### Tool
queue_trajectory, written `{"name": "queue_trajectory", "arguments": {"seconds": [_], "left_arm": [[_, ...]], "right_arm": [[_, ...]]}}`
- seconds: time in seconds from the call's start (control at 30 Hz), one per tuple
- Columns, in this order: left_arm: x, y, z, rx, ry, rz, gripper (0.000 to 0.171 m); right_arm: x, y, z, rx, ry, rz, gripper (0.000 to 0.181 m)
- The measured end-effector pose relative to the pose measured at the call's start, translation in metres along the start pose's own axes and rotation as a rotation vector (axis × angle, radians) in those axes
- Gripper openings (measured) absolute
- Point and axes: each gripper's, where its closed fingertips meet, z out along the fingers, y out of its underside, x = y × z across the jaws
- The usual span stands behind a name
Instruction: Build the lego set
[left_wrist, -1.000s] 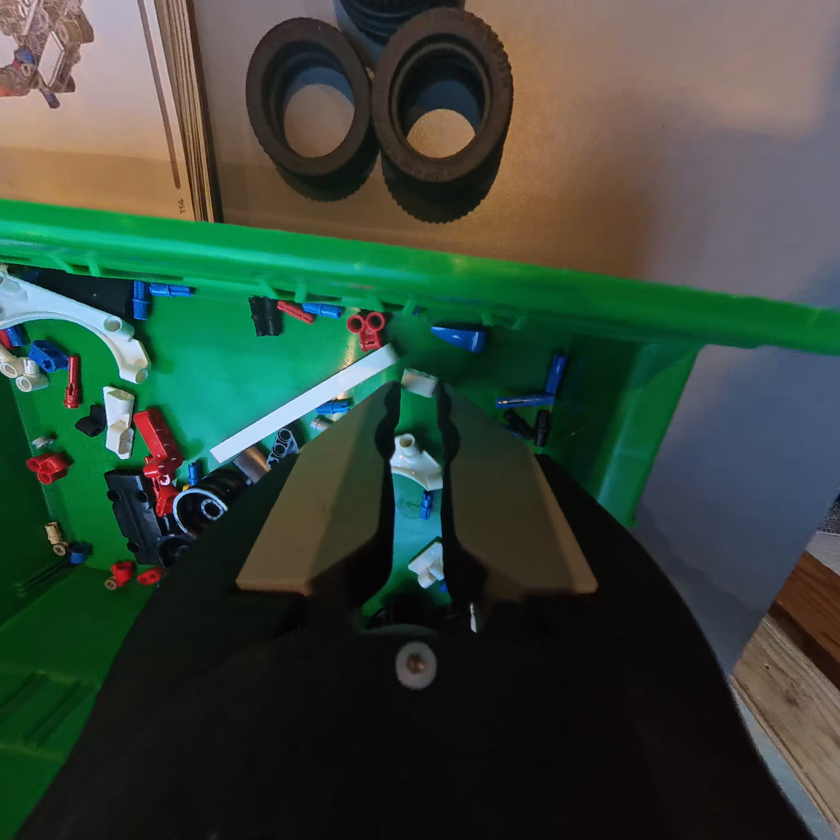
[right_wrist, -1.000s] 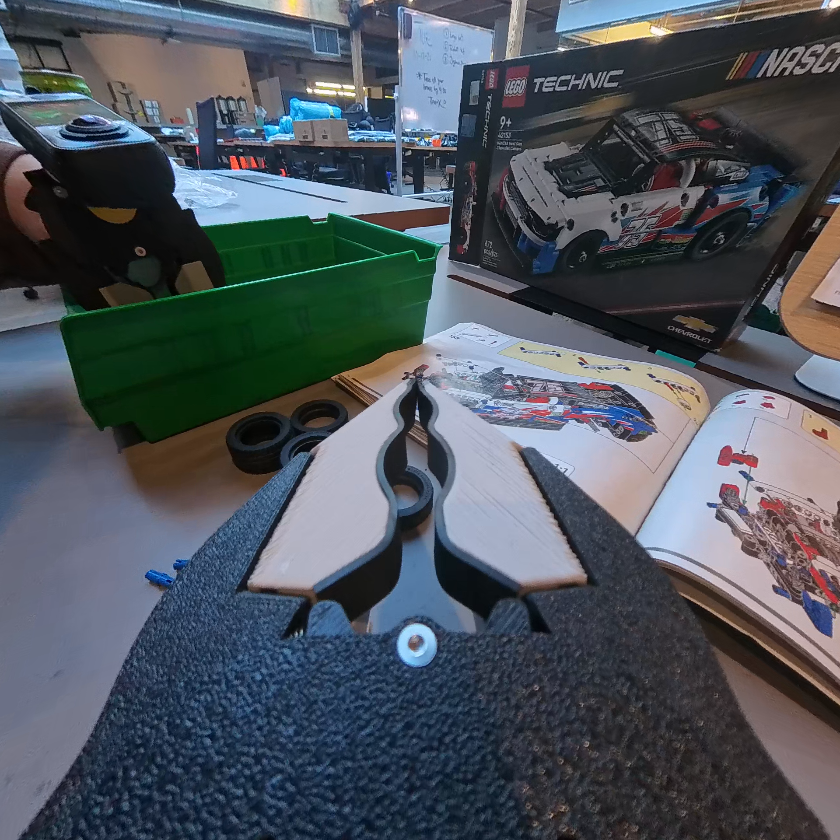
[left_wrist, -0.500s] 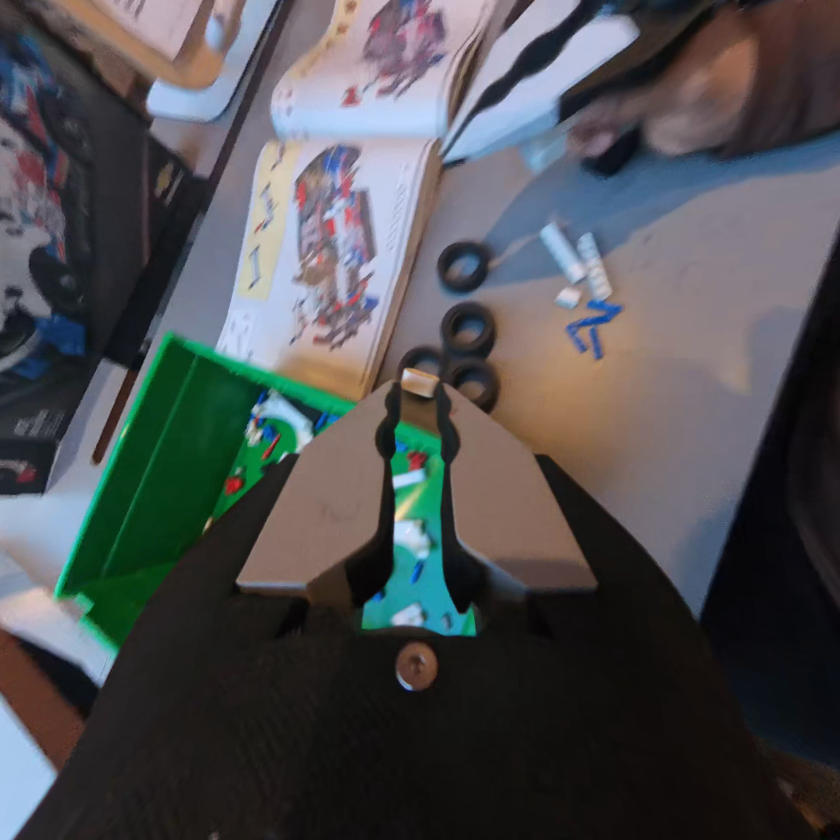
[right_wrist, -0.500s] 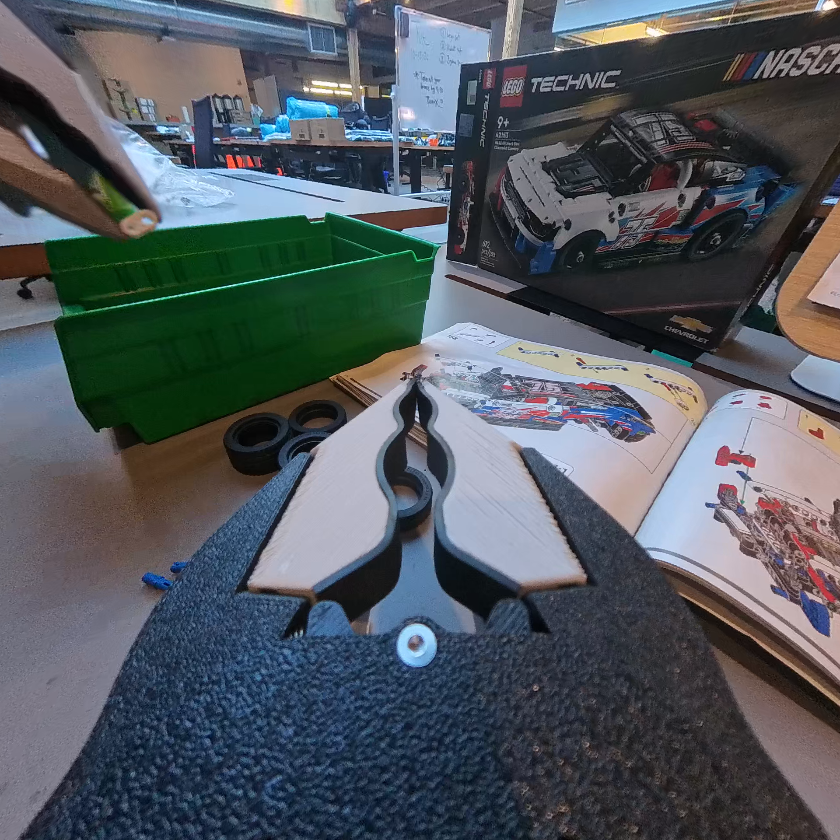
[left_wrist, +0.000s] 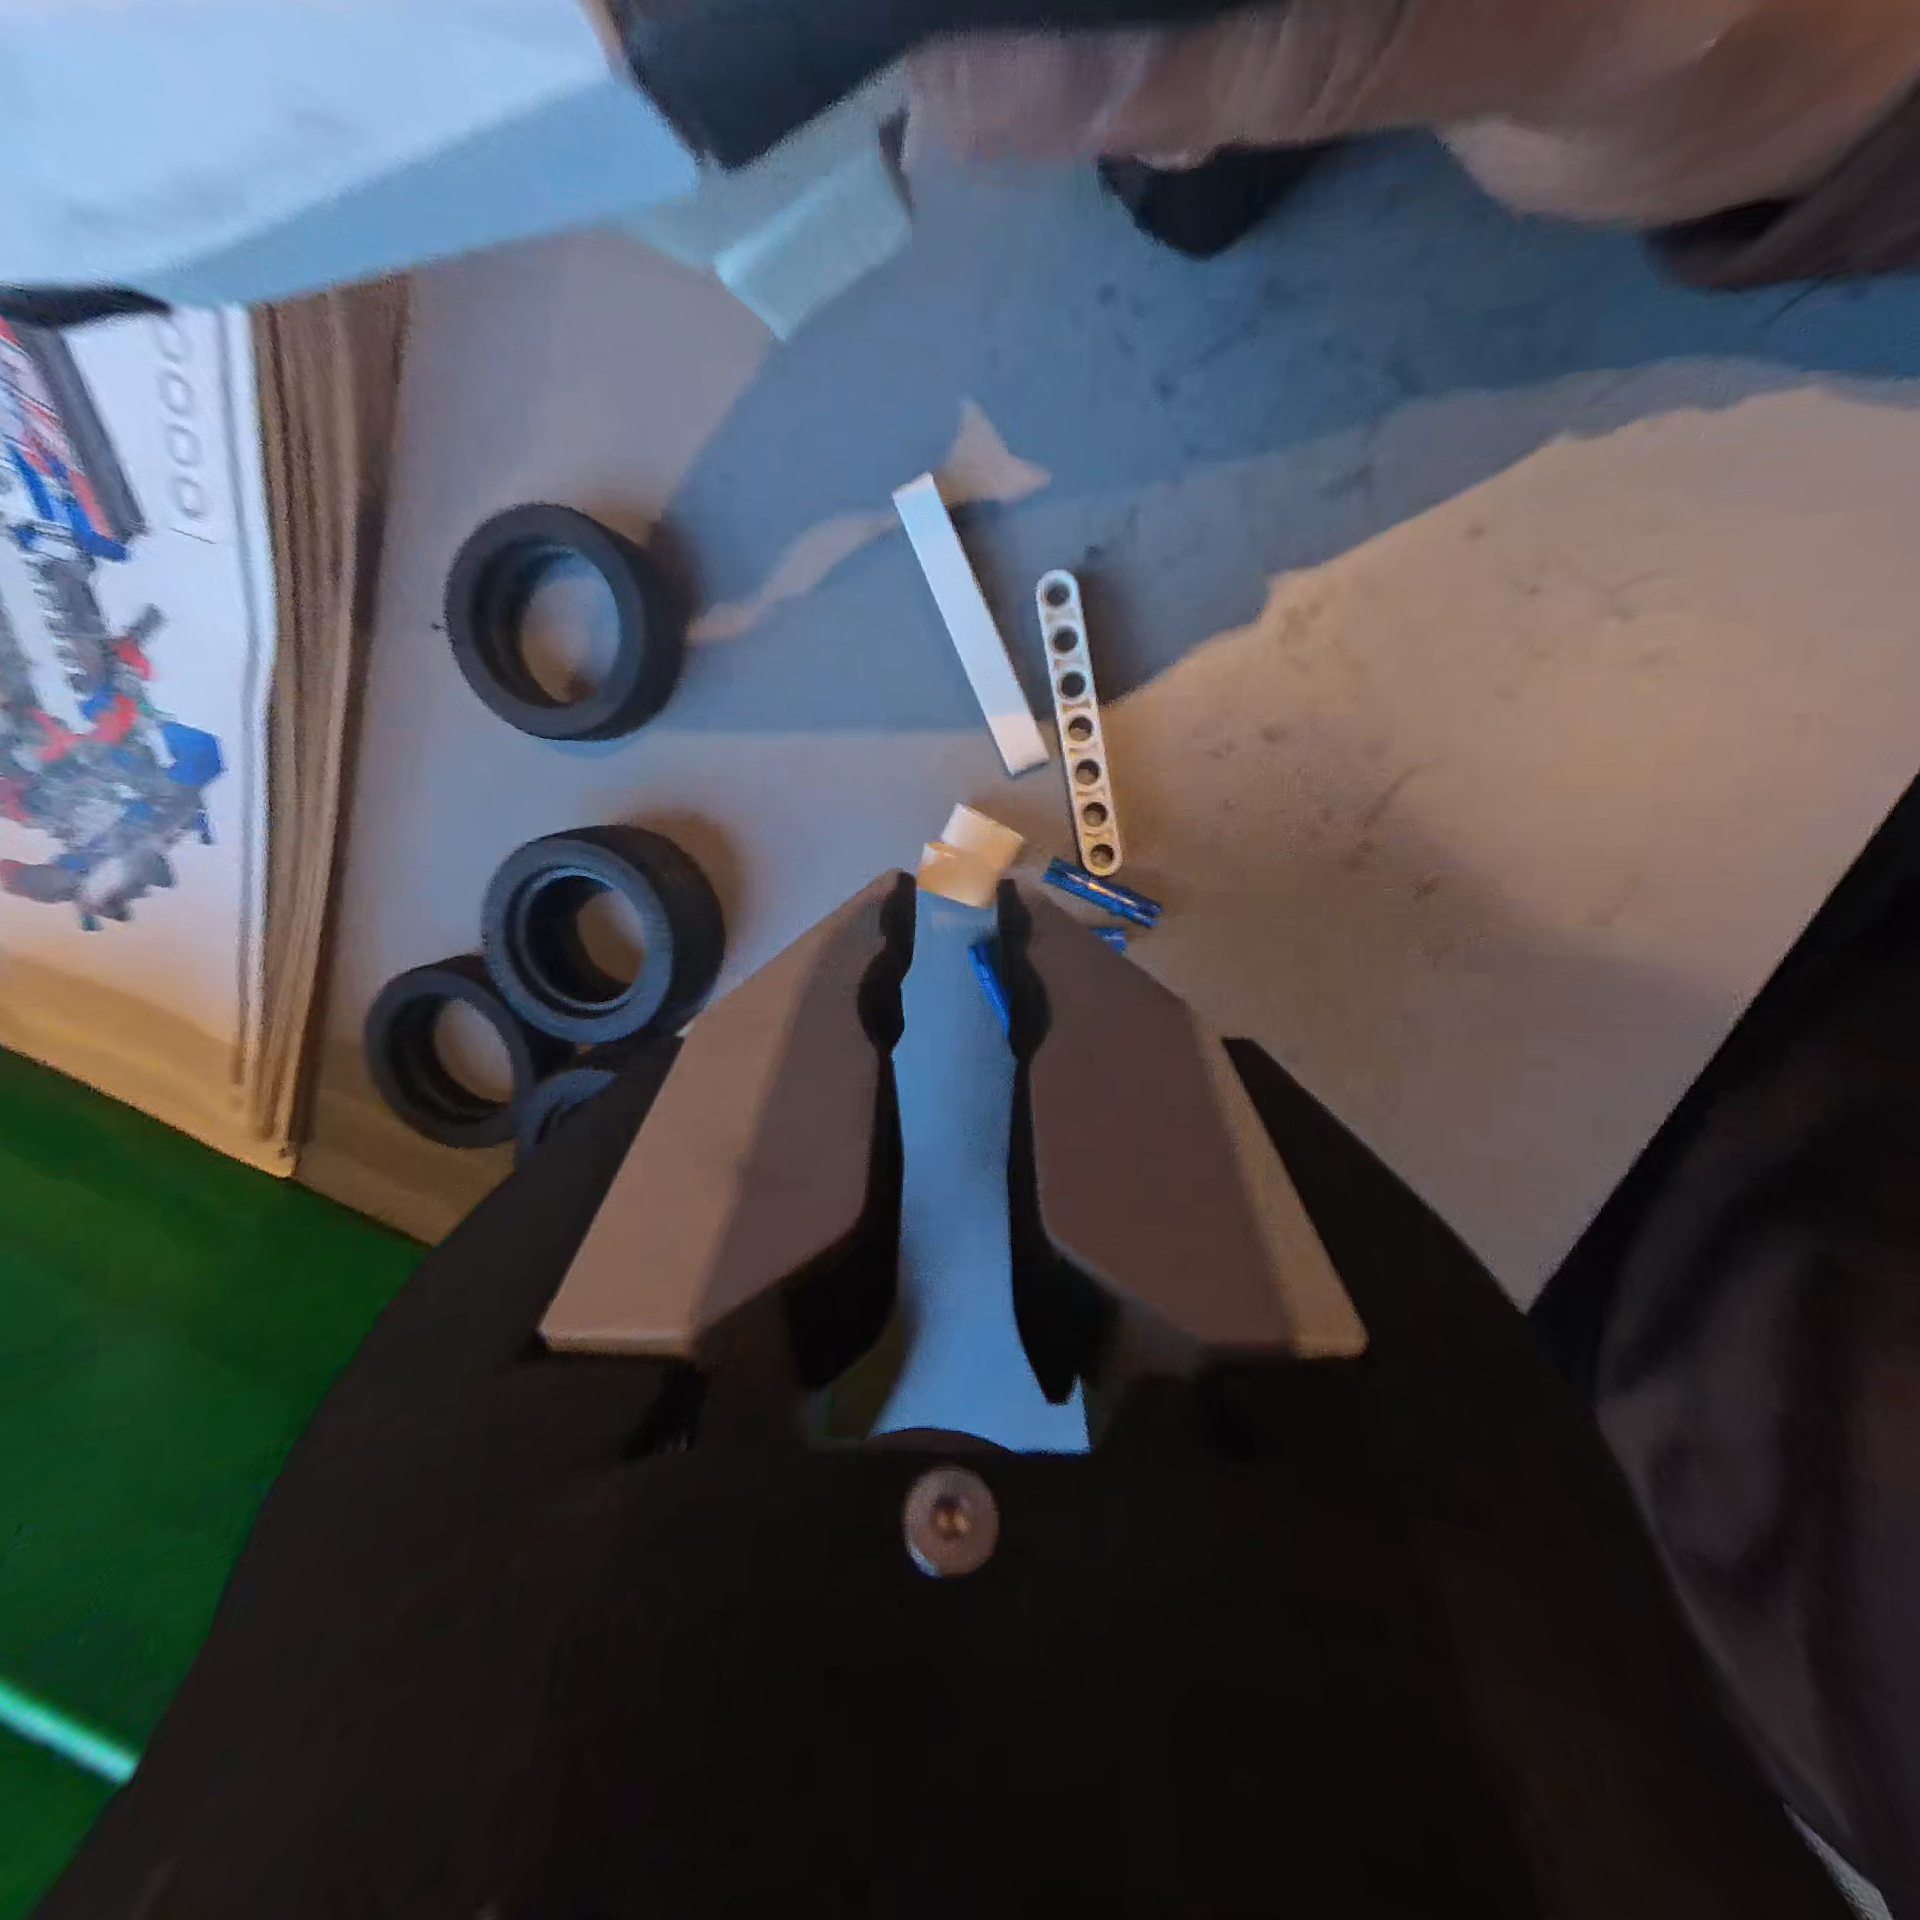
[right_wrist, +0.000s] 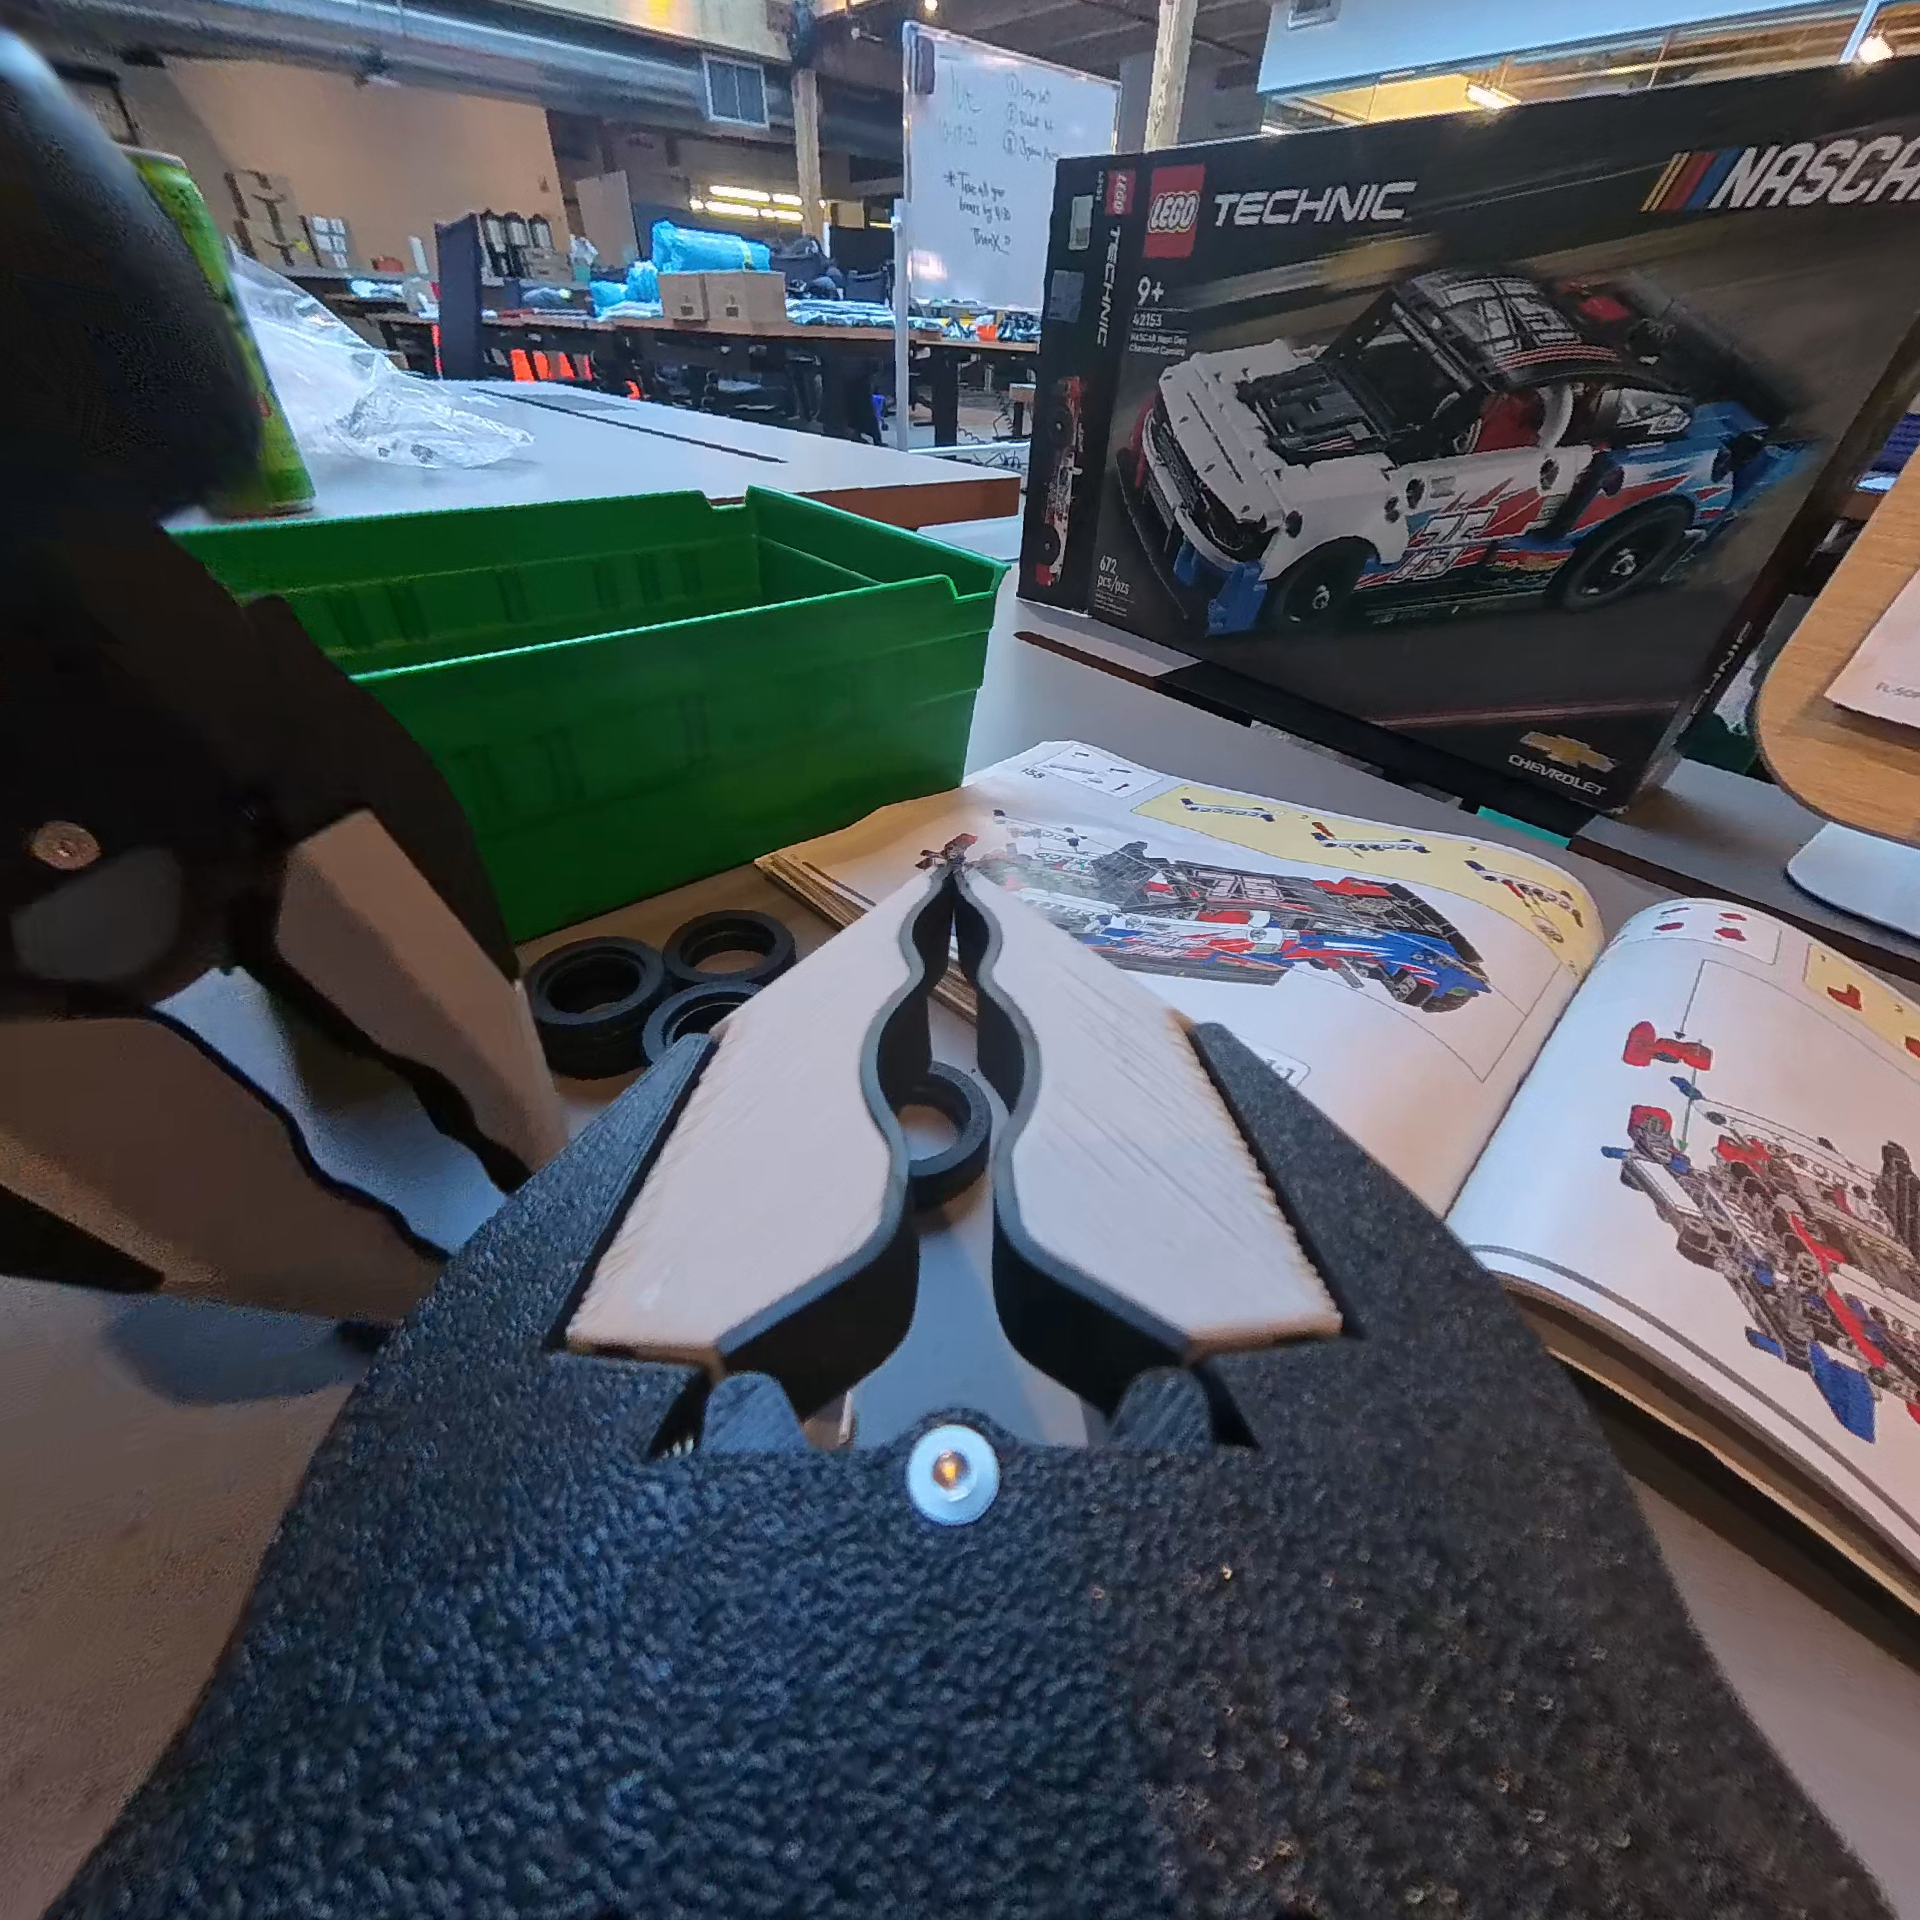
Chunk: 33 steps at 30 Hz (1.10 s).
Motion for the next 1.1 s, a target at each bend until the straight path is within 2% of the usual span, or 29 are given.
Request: {"name": "queue_trajectory", "arguments": {"seconds": [0.13,0.23,0.37,0.47,0.57,0.63,0.77,0.9,1.0,1.1], "left_arm": [[0.005,0.005,0.008,0.021,0.018,-0.006,0.015],[0.007,0.002,0.005,0.069,0.030,-0.044,0.023],[-0.005,-0.018,-0.014,0.255,-0.050,-0.089,0.024],[-0.027,-0.036,-0.043,0.451,-0.142,-0.152,0.024],[-0.063,-0.050,-0.089,0.650,-0.266,-0.215,0.021],[-0.081,-0.055,-0.117,0.752,-0.274,-0.251,0.020],[-0.116,-0.059,-0.172,0.844,-0.276,-0.280,0.019],[-0.166,-0.064,-0.231,0.899,-0.434,-0.246,0.018],[-0.190,-0.068,-0.250,0.884,-0.460,-0.234,0.019],[-0.203,-0.069,-0.253,0.884,-0.446,-0.221,0.019]], "right_arm": [[-0.002,0.000,-0.001,0.002,-0.011,0.001,0.000],[-0.002,0.000,-0.001,0.000,-0.012,0.005,0.000],[-0.002,0.000,-0.001,-0.002,-0.013,0.001,0.000],[-0.003,0.000,0.000,-0.003,-0.017,0.001,0.000],[-0.002,0.001,0.000,-0.006,-0.017,0.004,0.000],[-0.002,0.001,0.001,-0.010,-0.017,0.003,0.000],[-0.004,0.002,0.002,-0.017,-0.018,-0.008,0.000],[-0.006,0.002,0.004,-0.019,-0.029,-0.012,0.000],[-0.005,0.002,0.006,-0.018,-0.036,-0.004,0.000],[-0.004,0.002,0.007,-0.017,-0.040,0.000,0.000]]}}
